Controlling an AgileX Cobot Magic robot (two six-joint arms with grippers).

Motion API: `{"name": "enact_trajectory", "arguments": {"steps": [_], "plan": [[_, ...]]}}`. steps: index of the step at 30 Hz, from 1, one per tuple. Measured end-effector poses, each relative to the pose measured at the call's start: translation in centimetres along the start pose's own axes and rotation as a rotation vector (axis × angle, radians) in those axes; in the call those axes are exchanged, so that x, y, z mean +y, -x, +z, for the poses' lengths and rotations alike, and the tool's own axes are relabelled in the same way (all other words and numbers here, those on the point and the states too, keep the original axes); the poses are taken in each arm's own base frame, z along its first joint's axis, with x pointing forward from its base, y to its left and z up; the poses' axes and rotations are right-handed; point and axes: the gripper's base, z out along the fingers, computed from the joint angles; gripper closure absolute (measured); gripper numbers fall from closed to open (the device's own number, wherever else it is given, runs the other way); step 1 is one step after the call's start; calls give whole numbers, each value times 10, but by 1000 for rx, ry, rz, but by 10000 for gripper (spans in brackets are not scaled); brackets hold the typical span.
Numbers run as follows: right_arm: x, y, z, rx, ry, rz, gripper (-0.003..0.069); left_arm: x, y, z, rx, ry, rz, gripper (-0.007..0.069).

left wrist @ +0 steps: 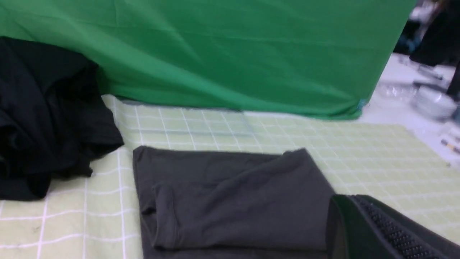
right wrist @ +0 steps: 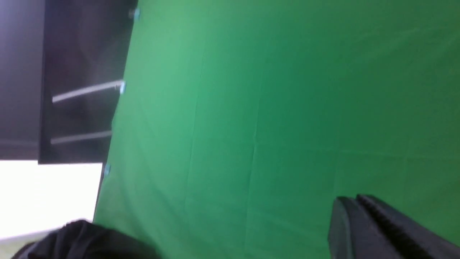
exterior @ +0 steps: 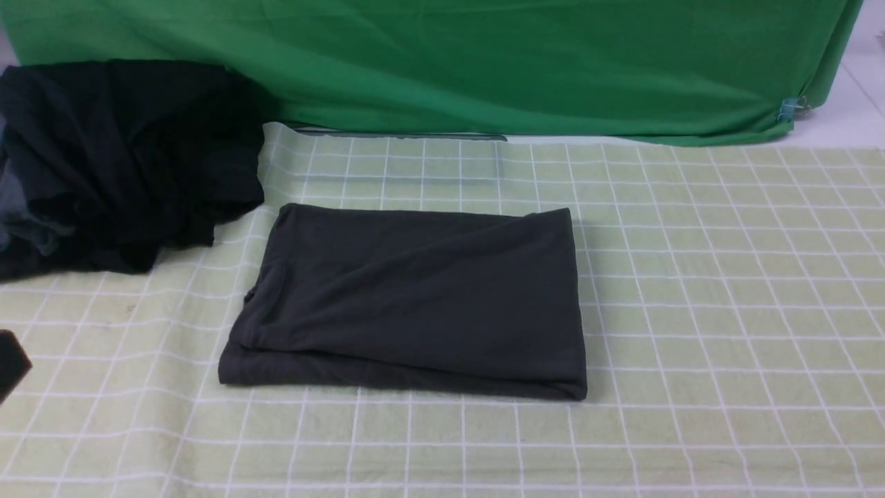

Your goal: Fold a long-sleeved shirt over a green coffee tablecloth.

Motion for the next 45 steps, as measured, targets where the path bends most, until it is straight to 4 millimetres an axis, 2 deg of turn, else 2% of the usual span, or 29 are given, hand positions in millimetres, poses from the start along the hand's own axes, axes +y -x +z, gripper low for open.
{"name": "enact_trajectory", "arguments": {"steps": [4, 9, 23, 31, 35, 40, 43, 44, 45], "plan": [[0, 4, -11, -76, -8, 0, 627, 3, -1, 2, -103, -6, -41, 627], [-1, 5, -13, -98, -10, -1, 601, 3, 5, 2, -175, -5, -45, 625], [0, 4, -13, -82, -9, -1, 563, 5, 5, 2, -177, 21, 30, 624], [0, 4, -13, -82, -9, -2, 543, 9, 5, 1, -168, 88, 276, 623], [0, 4, -13, -82, -9, -2, 536, 11, 3, 1, -174, 121, 314, 623], [0, 4, -13, -81, -8, -2, 529, 24, -27, 3, -154, 216, 310, 623], [0, 4, -13, -81, -8, -2, 522, 42, -74, 10, -82, 284, 304, 623], [0, 4, -13, -81, -8, -2, 522, 43, -77, 10, -77, 287, 303, 623], [0, 4, -13, -81, -8, -2, 520, 50, -96, 14, -33, 298, 301, 623]]}}
